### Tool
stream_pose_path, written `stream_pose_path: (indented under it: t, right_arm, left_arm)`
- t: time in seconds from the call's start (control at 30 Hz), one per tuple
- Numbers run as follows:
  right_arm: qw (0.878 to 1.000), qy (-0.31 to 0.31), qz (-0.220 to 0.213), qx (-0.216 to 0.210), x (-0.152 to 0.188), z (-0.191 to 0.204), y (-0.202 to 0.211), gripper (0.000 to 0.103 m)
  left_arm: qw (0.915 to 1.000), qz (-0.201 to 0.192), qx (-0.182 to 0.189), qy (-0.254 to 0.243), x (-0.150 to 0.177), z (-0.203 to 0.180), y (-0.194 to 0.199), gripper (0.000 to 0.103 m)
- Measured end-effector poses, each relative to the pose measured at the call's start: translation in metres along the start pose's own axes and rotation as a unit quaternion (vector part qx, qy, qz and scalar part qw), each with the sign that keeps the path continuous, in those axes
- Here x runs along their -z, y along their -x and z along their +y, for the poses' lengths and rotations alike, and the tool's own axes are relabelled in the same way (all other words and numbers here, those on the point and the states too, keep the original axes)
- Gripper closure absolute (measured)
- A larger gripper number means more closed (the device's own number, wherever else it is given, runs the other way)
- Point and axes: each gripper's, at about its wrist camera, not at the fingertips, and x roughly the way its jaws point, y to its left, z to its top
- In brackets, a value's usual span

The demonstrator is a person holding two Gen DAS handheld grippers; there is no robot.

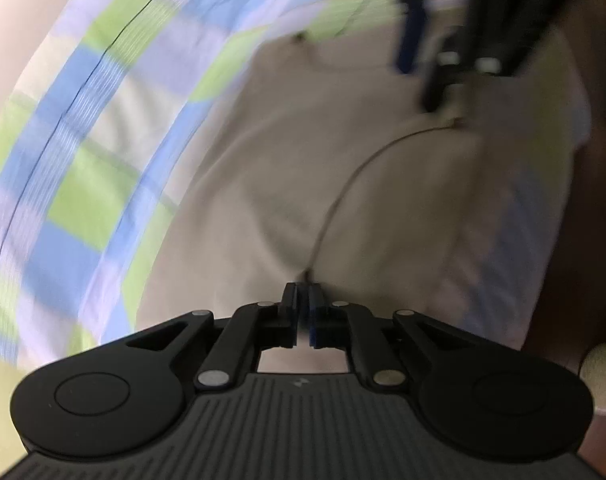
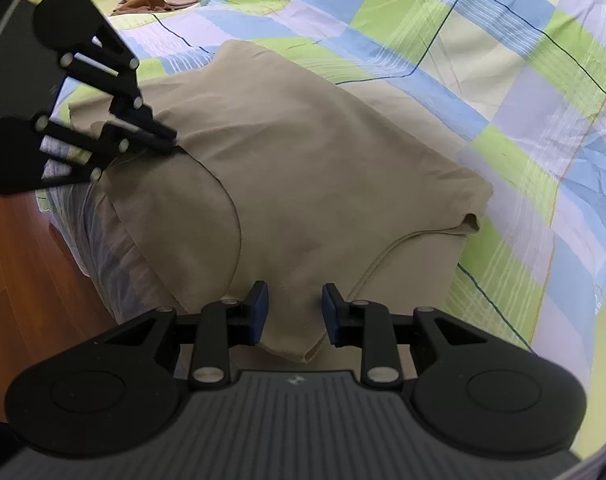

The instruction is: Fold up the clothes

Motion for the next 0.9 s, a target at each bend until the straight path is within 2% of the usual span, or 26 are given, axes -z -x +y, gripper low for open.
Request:
stream_pose_path:
  t: [0.1, 0.13, 0.2, 0.27, 0.33, 0.47, 0.5, 0.53, 0.6, 0.63, 0.77, 0.9]
  right_arm:
    - [0.999, 0.004, 0.033, -0.014, 0.002, -0.002, -0.002, 0.078]
    - [0.999, 0.001, 0.041, -0.02, 0.001, -0.006, 0.001, 0.08]
    - [0.999, -0.016, 0.04, -0.021, -0.004, -0.015, 0.007, 0.089]
    - [0.998, -0.062, 0.013, -0.004, -0.012, -0.036, 0.018, 0.09]
    - [0.995, -0.097, -0.01, 0.017, -0.021, -0.06, 0.021, 0.09]
    - [0.988, -0.144, -0.049, 0.025, -0.036, -0.114, -0.005, 0.09]
    - [0.987, -0.147, -0.054, 0.024, -0.037, -0.124, -0.014, 0.09]
    - [0.987, -0.154, -0.049, 0.018, -0.037, -0.136, -0.03, 0.09]
    - [0.985, -0.169, -0.019, 0.005, -0.032, -0.15, -0.053, 0.093]
    - [0.984, -0.178, -0.001, 0.0, -0.027, -0.156, -0.062, 0.093]
    - [0.982, -0.187, 0.029, 0.021, -0.021, -0.152, -0.044, 0.09]
    - [0.972, -0.226, 0.045, 0.036, -0.014, -0.127, -0.009, 0.089]
  left_arm:
    - [0.9992, 0.023, 0.027, -0.02, 0.004, -0.004, 0.007, 0.084]
    - [0.9988, 0.026, 0.032, -0.024, 0.006, -0.001, 0.011, 0.081]
    - [0.9993, 0.008, 0.037, 0.006, 0.002, 0.014, 0.019, 0.081]
    - [0.9979, -0.011, 0.045, 0.044, -0.006, 0.03, 0.023, 0.08]
    - [0.9947, -0.03, 0.047, 0.086, -0.023, 0.045, 0.016, 0.066]
    - [0.9867, -0.054, 0.063, 0.139, -0.057, 0.053, -0.016, 0.066]
    - [0.9848, -0.038, 0.079, 0.149, -0.059, 0.048, -0.027, 0.066]
    - [0.9823, -0.021, 0.096, 0.159, -0.061, 0.043, -0.038, 0.068]
    - [0.9851, -0.021, 0.089, 0.145, -0.059, 0.034, -0.037, 0.069]
    - [0.9854, -0.022, 0.097, 0.138, -0.058, 0.035, -0.032, 0.066]
    - [0.9815, -0.026, 0.136, 0.132, -0.044, 0.066, -0.009, 0.065]
    - [0.9871, 0.006, 0.108, 0.118, -0.008, 0.13, -0.005, 0.064]
